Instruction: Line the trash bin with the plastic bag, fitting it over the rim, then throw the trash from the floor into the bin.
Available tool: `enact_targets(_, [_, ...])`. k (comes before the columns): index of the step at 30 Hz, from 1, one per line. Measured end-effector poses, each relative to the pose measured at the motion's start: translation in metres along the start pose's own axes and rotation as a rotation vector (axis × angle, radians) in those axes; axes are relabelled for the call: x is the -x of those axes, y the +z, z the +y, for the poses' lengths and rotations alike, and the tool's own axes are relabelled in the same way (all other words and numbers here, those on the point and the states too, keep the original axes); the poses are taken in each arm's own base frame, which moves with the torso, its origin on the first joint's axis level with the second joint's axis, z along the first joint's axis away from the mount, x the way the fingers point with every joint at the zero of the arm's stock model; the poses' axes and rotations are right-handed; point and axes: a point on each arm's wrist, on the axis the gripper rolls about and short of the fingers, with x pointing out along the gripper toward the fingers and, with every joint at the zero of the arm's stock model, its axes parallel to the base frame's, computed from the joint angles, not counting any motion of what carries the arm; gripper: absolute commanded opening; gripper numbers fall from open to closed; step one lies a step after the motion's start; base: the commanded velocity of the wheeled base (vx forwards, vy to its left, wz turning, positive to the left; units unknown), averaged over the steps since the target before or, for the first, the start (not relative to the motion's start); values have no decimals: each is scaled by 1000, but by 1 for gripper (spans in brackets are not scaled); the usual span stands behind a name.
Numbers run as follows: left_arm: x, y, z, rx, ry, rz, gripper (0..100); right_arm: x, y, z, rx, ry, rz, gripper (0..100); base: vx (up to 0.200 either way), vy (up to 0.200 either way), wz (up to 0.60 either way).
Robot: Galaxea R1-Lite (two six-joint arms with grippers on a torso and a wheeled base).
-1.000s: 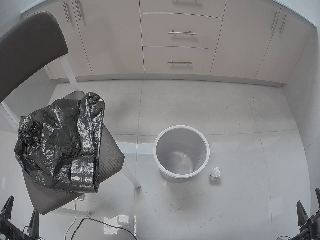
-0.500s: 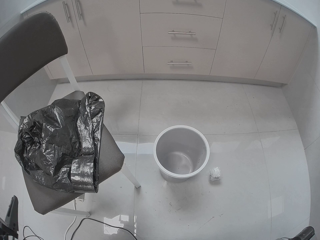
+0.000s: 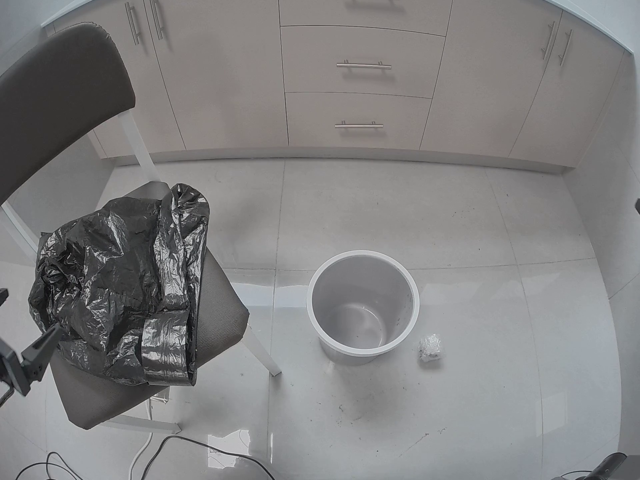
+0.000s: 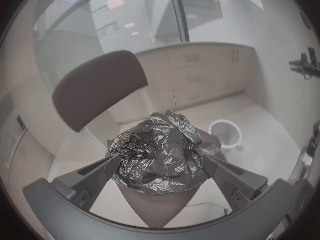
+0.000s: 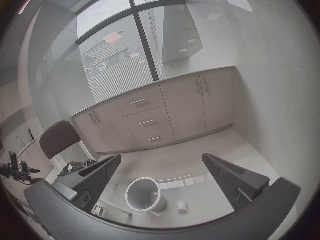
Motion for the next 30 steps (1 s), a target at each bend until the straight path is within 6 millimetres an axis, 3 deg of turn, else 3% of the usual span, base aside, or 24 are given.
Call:
enact_targets(8, [-83, 30, -13, -367, -97, 85, 100, -59, -21, 11, -37, 4, 64, 100, 0, 0, 0])
enact_targets(14, [-121, 36, -37, -497, -146, 56, 100, -78, -37, 17, -39, 3, 117, 100, 0, 0, 0])
enact_targets(21, [-129, 27, -65, -555, -263, 67, 100, -85, -46, 18, -34, 0, 153, 100, 0, 0, 0])
enact_targets(30, [-121, 23, -74, -579, -265, 66, 100, -87, -50, 18, -30, -2, 170, 100, 0, 0, 0])
